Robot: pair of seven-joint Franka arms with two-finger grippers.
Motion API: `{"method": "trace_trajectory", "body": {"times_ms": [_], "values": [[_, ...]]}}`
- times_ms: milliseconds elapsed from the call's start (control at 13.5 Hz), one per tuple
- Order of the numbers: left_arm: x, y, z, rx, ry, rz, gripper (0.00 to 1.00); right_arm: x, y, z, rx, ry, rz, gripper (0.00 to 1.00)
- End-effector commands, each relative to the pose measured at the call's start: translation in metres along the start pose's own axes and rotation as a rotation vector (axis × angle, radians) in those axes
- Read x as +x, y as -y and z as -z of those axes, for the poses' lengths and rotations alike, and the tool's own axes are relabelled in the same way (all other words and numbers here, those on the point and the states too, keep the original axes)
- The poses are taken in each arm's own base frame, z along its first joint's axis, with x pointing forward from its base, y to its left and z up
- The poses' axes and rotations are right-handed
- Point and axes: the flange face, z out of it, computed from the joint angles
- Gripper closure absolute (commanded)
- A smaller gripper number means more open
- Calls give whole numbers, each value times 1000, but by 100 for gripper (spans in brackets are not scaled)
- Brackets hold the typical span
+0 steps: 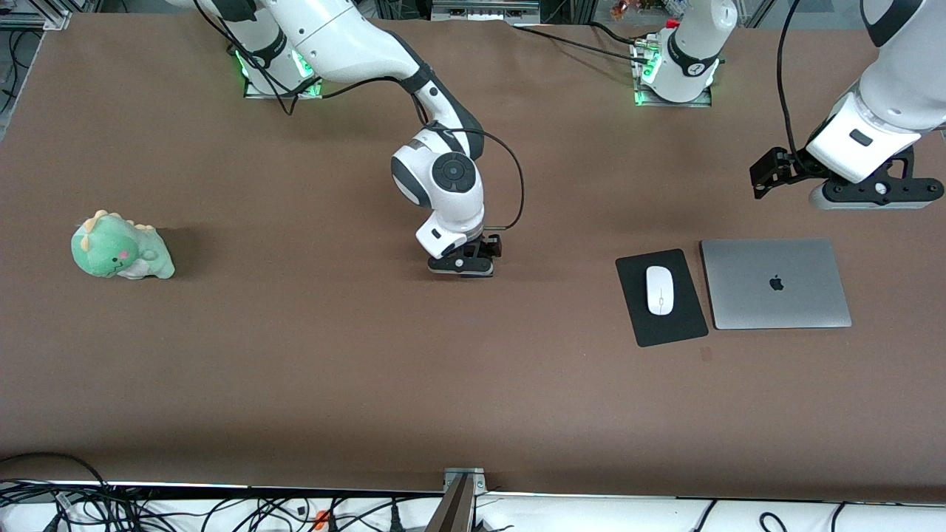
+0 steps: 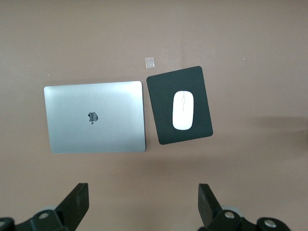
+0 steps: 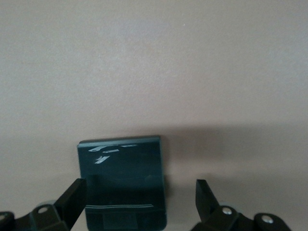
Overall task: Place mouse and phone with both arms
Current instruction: 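Grasp the black phone with the right gripper while the left gripper withdraws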
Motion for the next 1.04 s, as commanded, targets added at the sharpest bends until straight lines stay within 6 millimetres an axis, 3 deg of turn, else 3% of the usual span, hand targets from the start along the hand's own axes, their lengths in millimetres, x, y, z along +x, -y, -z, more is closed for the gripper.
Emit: {"method": "trace_trajectory", "body": {"times_ms": [0, 961], "values": [[0, 1, 4, -20, 7, -22, 0, 1, 11, 2, 25, -41, -26, 0], [0, 1, 5, -20, 4, -25, 0, -1, 7, -35, 38, -78, -14, 0]]}}
